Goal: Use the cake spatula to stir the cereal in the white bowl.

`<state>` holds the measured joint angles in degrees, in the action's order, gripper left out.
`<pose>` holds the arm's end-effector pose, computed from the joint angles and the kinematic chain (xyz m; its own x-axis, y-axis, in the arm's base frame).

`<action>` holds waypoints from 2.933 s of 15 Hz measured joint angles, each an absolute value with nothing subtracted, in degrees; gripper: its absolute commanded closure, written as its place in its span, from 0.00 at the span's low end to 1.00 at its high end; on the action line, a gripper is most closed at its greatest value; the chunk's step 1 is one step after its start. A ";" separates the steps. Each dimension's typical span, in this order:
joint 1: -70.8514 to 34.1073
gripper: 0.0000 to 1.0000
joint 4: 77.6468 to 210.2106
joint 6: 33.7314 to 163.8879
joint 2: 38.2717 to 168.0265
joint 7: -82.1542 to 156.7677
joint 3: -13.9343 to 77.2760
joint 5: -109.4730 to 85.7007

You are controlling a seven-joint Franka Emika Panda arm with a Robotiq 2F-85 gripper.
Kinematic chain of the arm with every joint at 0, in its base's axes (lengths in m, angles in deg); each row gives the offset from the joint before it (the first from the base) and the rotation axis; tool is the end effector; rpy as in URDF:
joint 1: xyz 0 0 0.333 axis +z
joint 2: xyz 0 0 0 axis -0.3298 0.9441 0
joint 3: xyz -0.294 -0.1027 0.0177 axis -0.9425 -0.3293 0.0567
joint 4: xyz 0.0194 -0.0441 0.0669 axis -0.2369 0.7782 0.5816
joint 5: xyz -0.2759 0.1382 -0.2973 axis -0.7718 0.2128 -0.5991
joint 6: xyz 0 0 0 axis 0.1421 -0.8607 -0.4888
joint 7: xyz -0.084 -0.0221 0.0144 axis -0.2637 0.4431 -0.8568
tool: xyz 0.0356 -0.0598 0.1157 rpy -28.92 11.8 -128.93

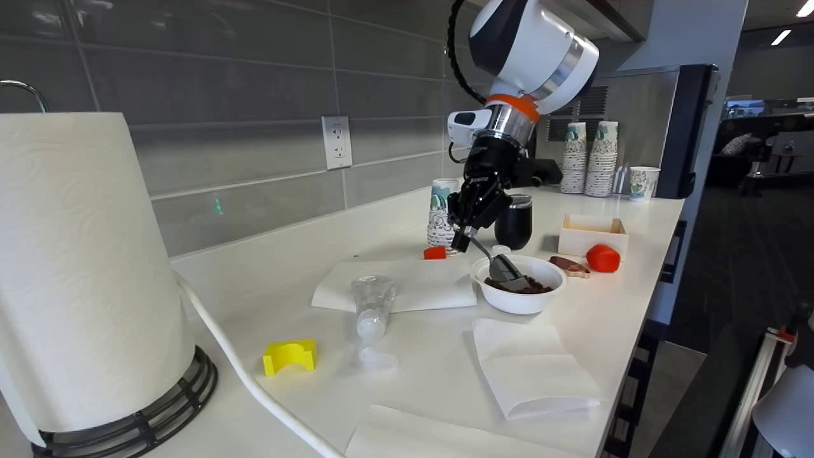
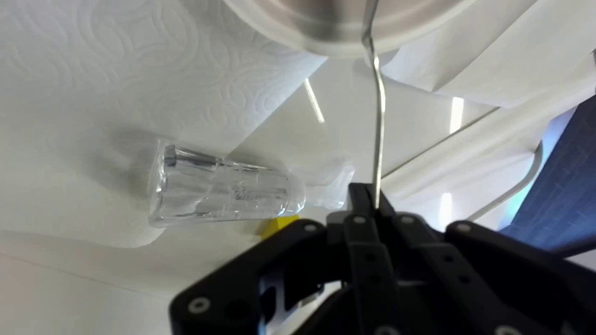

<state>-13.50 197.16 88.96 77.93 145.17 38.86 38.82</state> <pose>0.4408 0.1143 0.2658 0.2120 0.7985 0.5635 0.9713 -0.1088 -0.2113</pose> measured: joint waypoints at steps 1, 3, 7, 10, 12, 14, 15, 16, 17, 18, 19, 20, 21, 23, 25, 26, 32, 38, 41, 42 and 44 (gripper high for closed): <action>-13.35 0.99 197.16 88.37 77.93 146.38 38.86 39.63; -13.14 0.99 197.16 87.11 77.84 150.14 38.83 40.01; -13.07 0.99 197.24 86.44 77.13 156.92 38.83 39.85; -13.09 0.99 197.39 87.13 76.43 160.04 38.81 38.84; -13.10 0.99 197.66 88.45 76.02 161.26 38.81 37.98; -13.10 0.99 198.12 89.97 75.68 161.33 38.82 36.56; -13.10 0.99 198.49 90.87 75.54 160.86 38.87 35.80; -13.10 0.99 198.81 91.51 75.46 159.99 38.90 35.00; -13.10 0.99 198.96 91.81 75.47 158.71 38.96 34.34; -13.10 0.99 199.02 92.00 75.48 156.98 39.09 33.91; -13.04 0.99 199.02 92.18 75.50 155.10 39.27 33.70; -12.90 0.99 199.02 92.40 75.53 153.31 39.52 33.69; -12.67 0.99 199.02 92.60 75.56 151.75 39.83 33.69; -11.98 0.99 199.02 93.47 75.72 149.12 40.56 33.81; -11.00 0.99 199.01 95.04 76.11 147.84 41.19 34.20; -10.59 0.99 199.00 96.01 76.44 147.40 41.52 34.21; -9.38 0.99 198.75 102.05 79.52 142.13 43.44 32.46; -9.35 0.67 198.62 105.93 82.45 133.56 44.52 26.55; -9.35 0.42 198.53 106.13 83.34 131.63 44.53 25.52; -9.35 0.36 198.46 106.13 83.52 131.19 44.53 25.44; -9.35 0.20 198.31 106.13 83.70 130.70 44.53 25.42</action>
